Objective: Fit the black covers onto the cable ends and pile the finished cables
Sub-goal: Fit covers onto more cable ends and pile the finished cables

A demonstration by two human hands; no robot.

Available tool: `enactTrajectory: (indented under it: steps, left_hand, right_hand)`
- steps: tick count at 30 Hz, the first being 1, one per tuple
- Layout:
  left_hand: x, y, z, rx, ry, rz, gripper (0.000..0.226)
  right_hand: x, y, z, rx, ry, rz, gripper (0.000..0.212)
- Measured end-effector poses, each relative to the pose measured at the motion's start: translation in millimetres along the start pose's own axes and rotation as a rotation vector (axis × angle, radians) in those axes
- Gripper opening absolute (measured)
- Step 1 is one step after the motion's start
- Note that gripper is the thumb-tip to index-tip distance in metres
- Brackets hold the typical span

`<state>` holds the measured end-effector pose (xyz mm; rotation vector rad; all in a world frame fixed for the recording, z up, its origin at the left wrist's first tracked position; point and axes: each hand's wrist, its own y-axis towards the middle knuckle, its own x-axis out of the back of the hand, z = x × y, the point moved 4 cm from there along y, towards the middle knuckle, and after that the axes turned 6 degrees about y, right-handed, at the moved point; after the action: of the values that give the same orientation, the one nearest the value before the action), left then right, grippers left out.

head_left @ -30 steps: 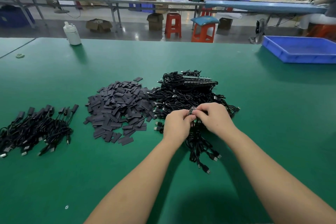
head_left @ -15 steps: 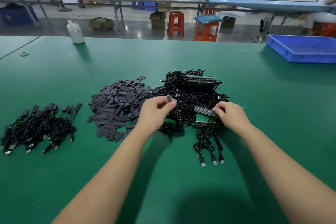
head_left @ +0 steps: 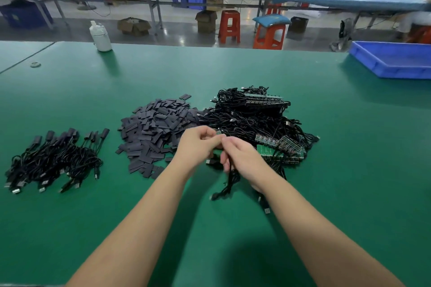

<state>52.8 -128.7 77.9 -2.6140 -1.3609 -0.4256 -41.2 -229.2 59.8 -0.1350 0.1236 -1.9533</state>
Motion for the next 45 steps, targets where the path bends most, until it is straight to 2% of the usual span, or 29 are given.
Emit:
enactTrajectory:
  steps: [3,5,7,11,14,17,23,28,39,45]
  left_hand:
    - [4.1,0.6,35.6,0.128,0.043,0.046,0.030]
    - [6.9,-0.8,58.2,0.226,0.010,0.119,0.023]
    - [14.3,0.0,75.8,0.246,0.078,0.103,0.018]
    - [51.2,3.1,97.3,0.124,0.769,-0.116,0.007]
    - [78.0,1.2,117.7,0.170,1.022,-0.123,0.023]
    - [93.7,-2.2,136.8,0.237,1.058,-0.030,0.037]
    - [100.1,-4.2,142.2,0.212,0.958,-0.055,0.013]
    - [99.8,-1.2,144.1,0.244,0.895,-0.058,0.015]
    - [100.0,0.8,139.2,0.204,0.917,-0.089,0.021]
    - [97.2,2.9,132.5,0.151,1.004,-0.028,0.007]
  right_hand:
    - [-3.8,7.6,-19.9,0.011,-0.188,-0.059,0.020]
    - [-8.3,12.0,-31.8,-0.029,-0.285,-0.067,0.020]
    - [-10.5,14.3,-43.9,-0.085,-0.347,-0.081,0.019]
    - [-7.4,15.1,-67.6,-0.197,-0.296,-0.070,0.018]
    - [-3.3,15.4,-82.1,-0.233,-0.220,-0.048,0.016]
    - [0.5,17.2,-90.6,-0.226,-0.202,-0.038,0.019]
    - [2.7,19.5,-99.4,-0.219,-0.168,0.006,0.025]
    - [4.4,19.1,-102.6,-0.214,-0.166,0.018,0.022]
    - [4.6,19.3,-103.4,-0.204,-0.158,0.039,0.017]
    - [4.5,19.2,-103.8,-0.194,-0.149,0.044,0.017]
